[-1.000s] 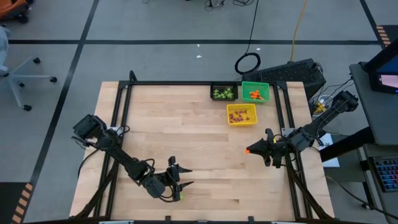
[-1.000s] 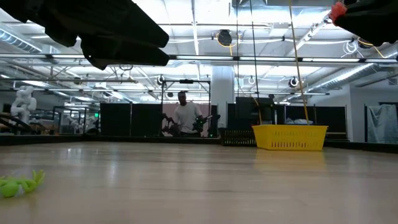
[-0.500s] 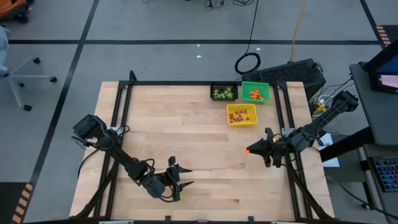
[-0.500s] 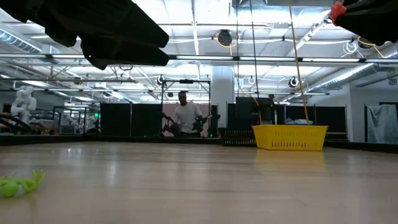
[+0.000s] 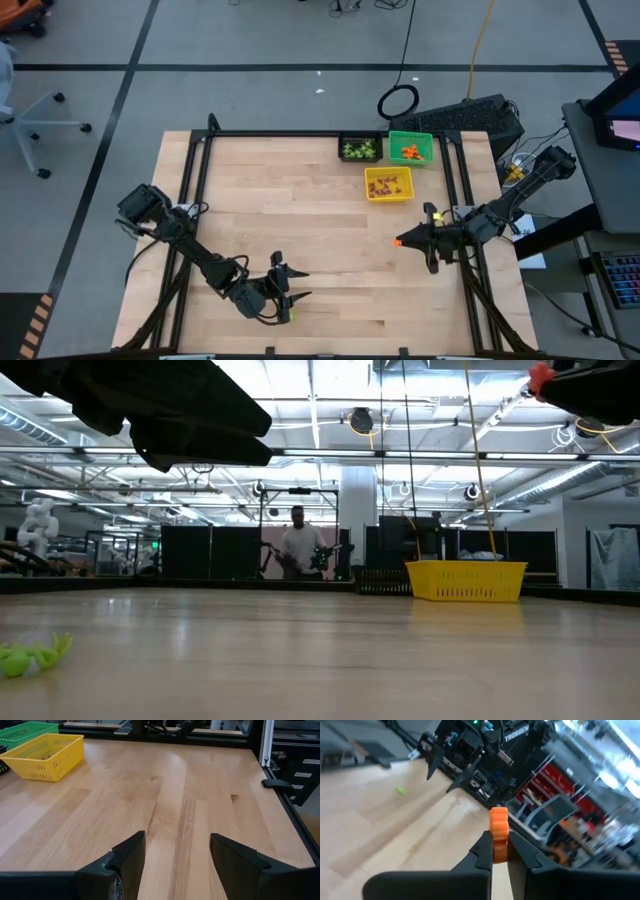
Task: Sort Halloween decoration
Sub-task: Put the orange skeleton toy into the green basket
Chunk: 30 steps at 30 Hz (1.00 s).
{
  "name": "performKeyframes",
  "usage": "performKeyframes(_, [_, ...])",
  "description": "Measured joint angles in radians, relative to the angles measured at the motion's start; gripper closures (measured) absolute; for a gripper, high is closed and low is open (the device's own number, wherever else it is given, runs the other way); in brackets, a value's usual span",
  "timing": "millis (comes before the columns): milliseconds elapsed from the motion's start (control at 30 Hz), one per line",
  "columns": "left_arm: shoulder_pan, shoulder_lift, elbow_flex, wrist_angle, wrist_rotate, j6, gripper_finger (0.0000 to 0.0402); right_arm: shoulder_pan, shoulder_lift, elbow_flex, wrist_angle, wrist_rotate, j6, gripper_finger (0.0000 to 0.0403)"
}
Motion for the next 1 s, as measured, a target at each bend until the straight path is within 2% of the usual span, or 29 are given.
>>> performKeyframes(567, [0.0, 0.0, 0.0, 0.0, 0.0, -0.002, 0.0178, 0.0, 0.0, 0.0, 0.0, -0.002, 0.603, 0.0391])
performKeyframes(767, [0.0, 0.0, 0.0, 0.0, 0.0, -0.003, 0.0178, 0.0, 0.0, 0.0, -0.001, -0.002, 0.722, 0.0391])
performKeyframes(1000, [0.0, 0.0, 0.0, 0.0, 0.0, -0.005, 0.0178, 0.0, 0.0, 0.0, -0.002, -0.003, 0.755, 0.0391])
